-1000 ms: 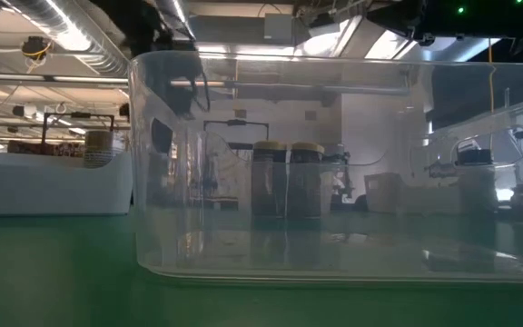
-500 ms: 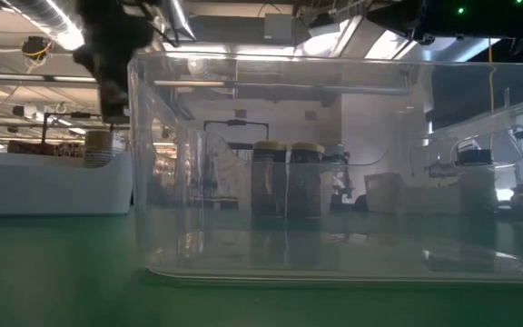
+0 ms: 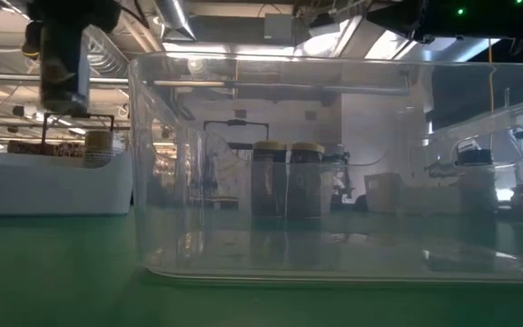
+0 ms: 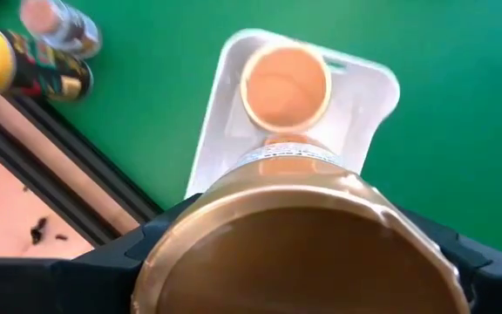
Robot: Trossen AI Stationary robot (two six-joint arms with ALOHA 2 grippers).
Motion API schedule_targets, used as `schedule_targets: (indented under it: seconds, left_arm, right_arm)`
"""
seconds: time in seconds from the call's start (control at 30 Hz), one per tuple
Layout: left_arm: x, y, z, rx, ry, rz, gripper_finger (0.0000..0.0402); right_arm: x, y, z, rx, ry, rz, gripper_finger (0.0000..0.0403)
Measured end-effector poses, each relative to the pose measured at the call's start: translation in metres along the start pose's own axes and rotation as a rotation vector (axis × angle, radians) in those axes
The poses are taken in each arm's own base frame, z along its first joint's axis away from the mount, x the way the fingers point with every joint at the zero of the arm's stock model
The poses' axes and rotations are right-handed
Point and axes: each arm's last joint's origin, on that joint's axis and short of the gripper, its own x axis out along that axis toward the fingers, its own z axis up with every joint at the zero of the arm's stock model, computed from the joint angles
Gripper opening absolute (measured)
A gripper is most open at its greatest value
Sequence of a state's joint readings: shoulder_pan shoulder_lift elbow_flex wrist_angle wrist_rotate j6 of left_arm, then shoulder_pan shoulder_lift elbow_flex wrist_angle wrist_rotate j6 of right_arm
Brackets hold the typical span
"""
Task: Sort spices by type
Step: Put the gold spice bottle into the left white bin
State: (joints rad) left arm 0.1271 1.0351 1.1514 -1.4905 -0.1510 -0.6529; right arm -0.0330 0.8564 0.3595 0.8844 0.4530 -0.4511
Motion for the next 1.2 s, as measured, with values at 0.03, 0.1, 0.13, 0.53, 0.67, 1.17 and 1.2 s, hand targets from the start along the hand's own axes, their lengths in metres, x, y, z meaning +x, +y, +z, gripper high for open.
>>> schedule_targets:
  seconds: [0.03,0.1,0.13,0.53,0.67,1.17,1.2]
  left_arm:
    - [0.004,-0.003,-0.003,0.002,0.007,0.006,0.0289]
    - [0.012,-0.008,-0.009,0.008,0.026,0.014,0.0289]
    - [0.016,-0.01,-0.012,0.015,0.037,0.021,0.0289]
    - [0.055,-0.02,-0.027,0.064,0.015,0.101,0.0289]
    - [0.066,-0.019,-0.031,0.069,0.032,0.115,0.0289]
    - [0.11,-0.018,-0.043,0.085,0.05,0.101,0.0289]
    - [0.112,-0.019,-0.043,0.09,0.046,0.097,0.029]
  right_arm:
    - [0.0,0.0,0.0,0.0,0.001,0.001,0.001]
    - [0.0,0.0,-0.001,-0.003,0.005,0.003,0.001]
    - [0.0,0.0,-0.001,-0.003,0.005,0.003,0.001]
    - [0.0,0.004,-0.001,-0.007,-0.021,0.115,0.001]
    - [0.0,0.005,-0.001,0.006,-0.026,0.138,0.001]
    - [-0.002,0.011,-0.012,0.043,0.07,0.238,0.001]
    - [-0.002,0.011,-0.012,0.048,0.075,0.235,0.001]
